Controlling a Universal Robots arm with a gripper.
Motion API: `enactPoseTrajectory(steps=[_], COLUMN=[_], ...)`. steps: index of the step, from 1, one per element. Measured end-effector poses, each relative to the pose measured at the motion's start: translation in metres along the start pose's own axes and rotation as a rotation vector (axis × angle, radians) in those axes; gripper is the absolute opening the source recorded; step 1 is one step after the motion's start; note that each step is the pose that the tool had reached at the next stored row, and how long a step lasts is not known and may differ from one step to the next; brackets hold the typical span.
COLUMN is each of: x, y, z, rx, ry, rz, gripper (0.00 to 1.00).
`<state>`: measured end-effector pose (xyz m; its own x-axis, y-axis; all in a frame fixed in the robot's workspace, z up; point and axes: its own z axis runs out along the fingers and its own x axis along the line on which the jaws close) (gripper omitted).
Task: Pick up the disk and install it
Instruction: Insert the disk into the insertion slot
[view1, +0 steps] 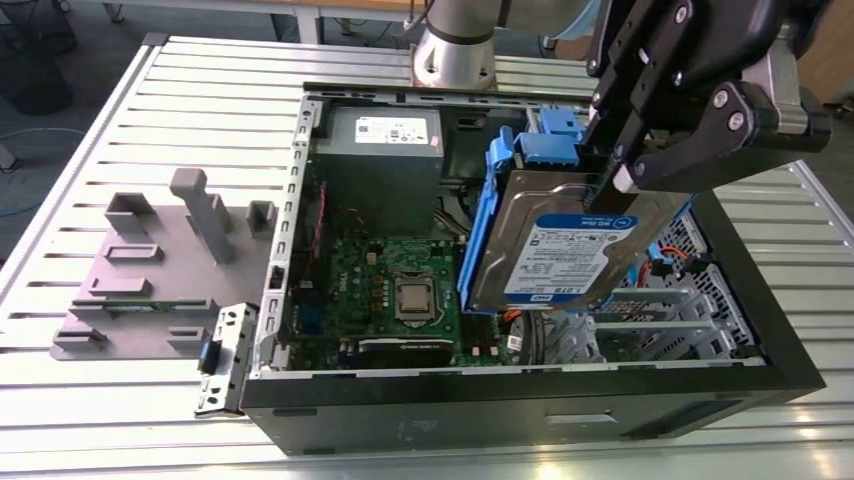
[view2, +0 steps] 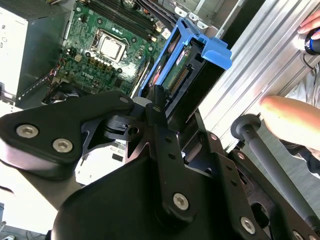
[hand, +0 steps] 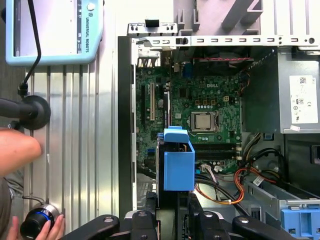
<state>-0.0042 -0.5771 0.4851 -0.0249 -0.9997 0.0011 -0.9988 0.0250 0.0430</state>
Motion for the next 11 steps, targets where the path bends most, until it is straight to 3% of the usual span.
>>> enactPoseTrajectory(steps=[6, 11], x=[0.0000, -0.0001], y=[-0.0012, -0.0069], z=[0.0000, -0.0002], rx=[0.0000, 0.0000], ry=[0.0000, -0.0001], rz=[0.000, 0.000], gripper=[0.35, 0.35])
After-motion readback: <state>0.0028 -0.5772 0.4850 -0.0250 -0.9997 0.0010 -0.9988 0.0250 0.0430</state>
